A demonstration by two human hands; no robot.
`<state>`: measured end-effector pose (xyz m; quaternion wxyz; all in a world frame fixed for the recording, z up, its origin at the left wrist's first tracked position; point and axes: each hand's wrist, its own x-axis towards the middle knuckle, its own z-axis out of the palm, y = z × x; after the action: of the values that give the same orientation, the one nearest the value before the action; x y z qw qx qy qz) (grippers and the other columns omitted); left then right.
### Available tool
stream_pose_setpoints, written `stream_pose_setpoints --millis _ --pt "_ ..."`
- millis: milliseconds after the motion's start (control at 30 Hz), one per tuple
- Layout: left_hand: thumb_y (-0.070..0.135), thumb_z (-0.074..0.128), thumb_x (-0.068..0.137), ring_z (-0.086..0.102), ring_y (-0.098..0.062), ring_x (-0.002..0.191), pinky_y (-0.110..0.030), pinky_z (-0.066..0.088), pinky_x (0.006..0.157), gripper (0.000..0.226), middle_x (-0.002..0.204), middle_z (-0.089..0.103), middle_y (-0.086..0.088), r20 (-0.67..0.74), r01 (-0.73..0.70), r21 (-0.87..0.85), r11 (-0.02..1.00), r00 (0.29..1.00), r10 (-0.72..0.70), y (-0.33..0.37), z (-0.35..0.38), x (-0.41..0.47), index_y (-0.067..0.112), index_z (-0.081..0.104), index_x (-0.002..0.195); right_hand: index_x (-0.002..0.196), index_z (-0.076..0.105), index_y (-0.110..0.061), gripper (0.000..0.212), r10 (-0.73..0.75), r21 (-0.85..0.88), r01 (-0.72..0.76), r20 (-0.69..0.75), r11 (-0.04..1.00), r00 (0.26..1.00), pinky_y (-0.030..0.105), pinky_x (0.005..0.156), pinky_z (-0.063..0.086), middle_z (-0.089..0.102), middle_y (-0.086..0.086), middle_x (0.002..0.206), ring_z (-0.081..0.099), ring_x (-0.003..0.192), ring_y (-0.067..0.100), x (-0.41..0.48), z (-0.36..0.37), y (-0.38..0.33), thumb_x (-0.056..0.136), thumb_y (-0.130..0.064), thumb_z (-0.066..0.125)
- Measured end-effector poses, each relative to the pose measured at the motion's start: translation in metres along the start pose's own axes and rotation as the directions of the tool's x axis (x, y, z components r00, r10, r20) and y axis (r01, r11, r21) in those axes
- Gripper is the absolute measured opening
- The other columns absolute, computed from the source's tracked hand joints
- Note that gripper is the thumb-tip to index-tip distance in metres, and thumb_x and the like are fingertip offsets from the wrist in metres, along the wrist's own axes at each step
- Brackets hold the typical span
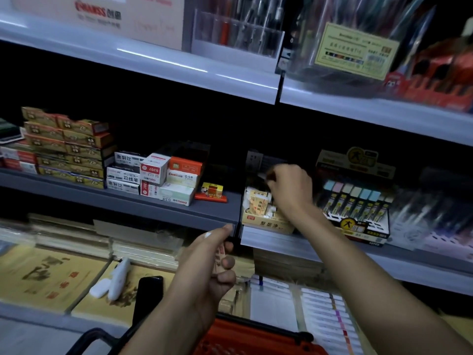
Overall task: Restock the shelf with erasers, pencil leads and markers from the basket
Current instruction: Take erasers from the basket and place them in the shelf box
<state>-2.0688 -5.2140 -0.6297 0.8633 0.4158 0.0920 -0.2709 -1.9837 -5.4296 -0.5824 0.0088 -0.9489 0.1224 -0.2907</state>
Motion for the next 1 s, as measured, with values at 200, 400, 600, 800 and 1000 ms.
stream_pose_setpoints --millis 200,400,600,800,1000 --pt "0.017 0.068 0.094 0.042 -0.011 0.052 -0.022 0.025 0.043 0.013 0.082 0.052 -0.006 0.011 0.005 -0.026 1.000 1.000 -0.005 0.006 0.000 0.002 0.010 0.062 0.103 0.115 0.077 -0.019 0.041 0.098 0.040 -0.111 0.243 0.993 0.965 0.042 0.094 0.056 0.072 0.010 0.120 0.065 0.113 0.031 0.009 0.010 -0.002 0.089 0.007 0.058" --pt "0.011 0.057 0.103 0.066 -0.025 0.079 -0.031 0.051 0.061 0.023 0.102 0.068 -0.019 0.071 0.057 -0.112 0.992 0.996 -0.049 0.004 0.005 0.001 0.000 0.065 0.121 0.108 0.079 -0.021 0.042 0.103 0.319 -0.170 0.217 0.932 0.971 0.016 0.054 0.047 0.074 0.002 0.119 0.065 0.063 0.004 -0.039 -0.021 0.001 0.093 0.009 0.054" --pt "0.020 0.066 0.098 0.075 -0.028 0.105 -0.039 0.061 0.085 0.028 0.110 0.077 -0.021 0.096 -0.070 -0.009 0.998 0.993 0.070 -0.006 0.007 -0.001 -0.001 0.069 0.116 0.100 0.081 -0.024 0.024 0.015 0.692 -0.259 0.338 0.674 0.941 0.012 0.067 0.048 0.077 -0.011 0.096 0.069 0.084 0.001 -0.098 -0.064 -0.011 0.098 -0.007 0.063" --pt "0.026 0.075 0.086 0.077 -0.021 0.099 -0.032 0.060 0.080 0.028 0.109 0.077 -0.016 0.110 -0.142 0.096 0.985 0.985 0.132 -0.016 0.007 0.000 0.008 0.077 0.108 0.101 0.080 -0.016 0.019 -0.023 0.757 -0.509 0.566 0.409 0.824 0.036 0.062 0.051 0.077 0.014 0.095 0.067 0.074 0.025 -0.119 -0.070 -0.010 0.083 -0.018 0.084" --pt "0.022 0.075 0.090 0.078 -0.023 0.095 -0.035 0.064 0.081 0.028 0.105 0.078 -0.020 0.057 -0.059 0.075 0.995 0.997 0.054 -0.019 0.010 0.004 0.000 0.077 0.108 0.102 0.075 -0.003 0.023 0.050 0.757 -0.573 0.589 0.314 0.806 0.036 0.069 0.057 0.077 0.019 0.085 0.070 0.075 0.031 -0.118 -0.067 -0.002 0.081 -0.006 0.083"
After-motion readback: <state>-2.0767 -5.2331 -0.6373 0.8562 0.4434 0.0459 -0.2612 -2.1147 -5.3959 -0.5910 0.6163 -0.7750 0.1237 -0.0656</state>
